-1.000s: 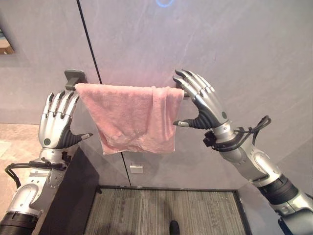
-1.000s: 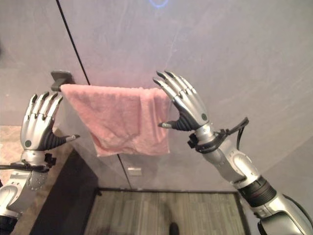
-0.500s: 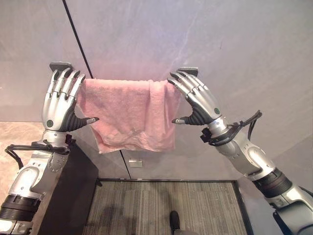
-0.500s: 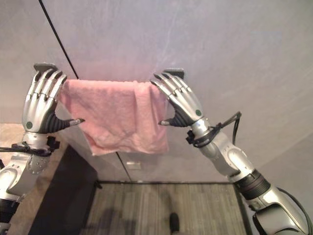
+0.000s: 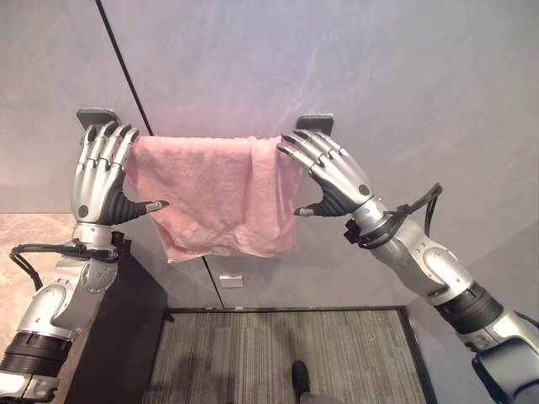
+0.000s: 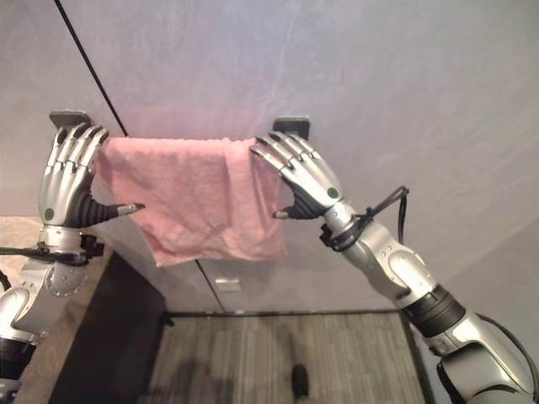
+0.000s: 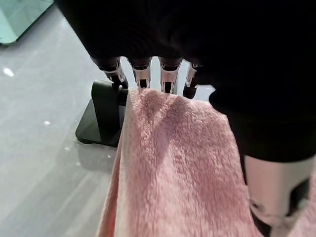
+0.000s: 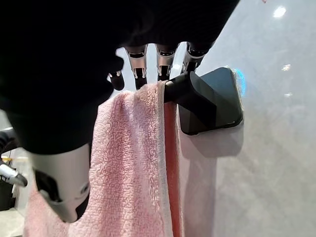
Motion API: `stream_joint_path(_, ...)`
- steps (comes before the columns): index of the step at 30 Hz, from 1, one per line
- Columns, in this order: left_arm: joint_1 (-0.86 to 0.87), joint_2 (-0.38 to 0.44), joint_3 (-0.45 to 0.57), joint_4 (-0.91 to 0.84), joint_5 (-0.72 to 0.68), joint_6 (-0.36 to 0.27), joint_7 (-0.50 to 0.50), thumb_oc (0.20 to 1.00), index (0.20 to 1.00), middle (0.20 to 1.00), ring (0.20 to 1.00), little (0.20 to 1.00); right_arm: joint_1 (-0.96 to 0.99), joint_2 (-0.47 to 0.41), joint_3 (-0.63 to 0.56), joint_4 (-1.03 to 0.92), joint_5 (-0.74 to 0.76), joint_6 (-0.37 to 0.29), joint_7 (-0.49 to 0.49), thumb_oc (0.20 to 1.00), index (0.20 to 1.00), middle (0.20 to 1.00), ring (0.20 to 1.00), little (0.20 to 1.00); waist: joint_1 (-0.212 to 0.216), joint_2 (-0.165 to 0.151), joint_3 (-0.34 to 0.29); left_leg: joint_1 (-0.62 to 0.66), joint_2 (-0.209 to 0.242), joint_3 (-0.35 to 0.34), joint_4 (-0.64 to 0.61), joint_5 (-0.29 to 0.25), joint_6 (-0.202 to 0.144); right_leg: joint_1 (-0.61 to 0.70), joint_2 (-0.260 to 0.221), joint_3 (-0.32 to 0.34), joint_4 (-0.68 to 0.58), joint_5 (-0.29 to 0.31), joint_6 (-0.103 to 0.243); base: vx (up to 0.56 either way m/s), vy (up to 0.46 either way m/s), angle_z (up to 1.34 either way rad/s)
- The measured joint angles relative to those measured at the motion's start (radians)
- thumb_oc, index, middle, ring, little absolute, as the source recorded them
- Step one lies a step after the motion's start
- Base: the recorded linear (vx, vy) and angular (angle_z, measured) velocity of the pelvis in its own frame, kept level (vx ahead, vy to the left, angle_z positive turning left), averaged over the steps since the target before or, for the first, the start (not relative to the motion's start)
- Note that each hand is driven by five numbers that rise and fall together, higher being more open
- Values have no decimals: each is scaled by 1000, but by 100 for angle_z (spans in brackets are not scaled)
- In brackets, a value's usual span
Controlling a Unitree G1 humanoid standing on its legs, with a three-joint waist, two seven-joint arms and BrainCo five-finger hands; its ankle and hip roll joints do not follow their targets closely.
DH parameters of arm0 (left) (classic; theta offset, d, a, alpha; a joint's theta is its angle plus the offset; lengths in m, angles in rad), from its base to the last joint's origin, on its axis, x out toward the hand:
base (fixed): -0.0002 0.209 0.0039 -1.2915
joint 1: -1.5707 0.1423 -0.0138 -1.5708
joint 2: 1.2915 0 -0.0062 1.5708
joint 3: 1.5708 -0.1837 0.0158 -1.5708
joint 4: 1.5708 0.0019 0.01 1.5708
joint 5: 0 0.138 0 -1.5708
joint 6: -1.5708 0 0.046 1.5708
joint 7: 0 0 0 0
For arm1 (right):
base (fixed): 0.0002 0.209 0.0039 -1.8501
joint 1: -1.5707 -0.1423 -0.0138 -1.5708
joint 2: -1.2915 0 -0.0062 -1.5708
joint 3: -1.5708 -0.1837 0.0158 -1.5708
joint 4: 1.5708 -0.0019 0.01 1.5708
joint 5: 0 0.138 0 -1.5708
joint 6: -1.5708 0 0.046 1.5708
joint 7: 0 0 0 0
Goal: Put brush and paste in cup on sink, flatten towel.
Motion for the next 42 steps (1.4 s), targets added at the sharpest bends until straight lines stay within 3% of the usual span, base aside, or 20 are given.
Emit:
stream_joint_path(10,-39,9,5,96,-61,6,-92,1000,1000,1000,1000,1000,-62,-34,54,41,0,6,87,1000,1000,1000,1000,1000,-1,-1,-19,37,0,15,0,-2,-2,27,7,24,0,2,2,44,4,-6)
stream_joint_path(14,-37,61,-29,116,-48,29,-129,1000,1000,1000,1000,1000,-61,-39,73,56,-1,4,107,1000,1000,1000,1000,1000,-3,-4,-41,45,2,33,0,-5,-2,30,8,26,-1,-7,1,22,1,-8)
stream_joint_path(15,-36,146,-72,115,-4,43,-148,1000,1000,1000,1000,1000,-65,-65,84,56,-1,-6,108,1000,1000,1000,1000,1000,-3,-9,-46,50,3,37,0,-5,-2,32,9,27,-1,-7,2,3,1,-9)
stream_joint_path(20,-50,314,-149,111,113,48,-216,1000,1000,1000,1000,1000,-103,-124,141,69,0,-25,130,1000,1000,1000,1000,1000,-2,-17,-72,57,4,43,1,-7,-3,37,15,37,0,1,6,-8,-11,-5)
stream_joint_path(26,-88,433,-227,96,158,40,-303,1000,1000,1000,1000,1000,-167,-147,208,84,2,-43,168,1000,1000,1000,1000,1000,1,-5,-76,76,5,55,0,-11,-5,55,17,47,0,1,1,-25,-16,-6)
stream_joint_path(42,-84,426,-227,199,206,12,-331,1000,1000,1000,1000,1000,-179,-165,242,96,5,-73,193,1000,1000,1000,1000,1000,1,50,-92,74,11,43,-1,-15,-9,57,20,41,0,-5,-3,-16,-12,1)
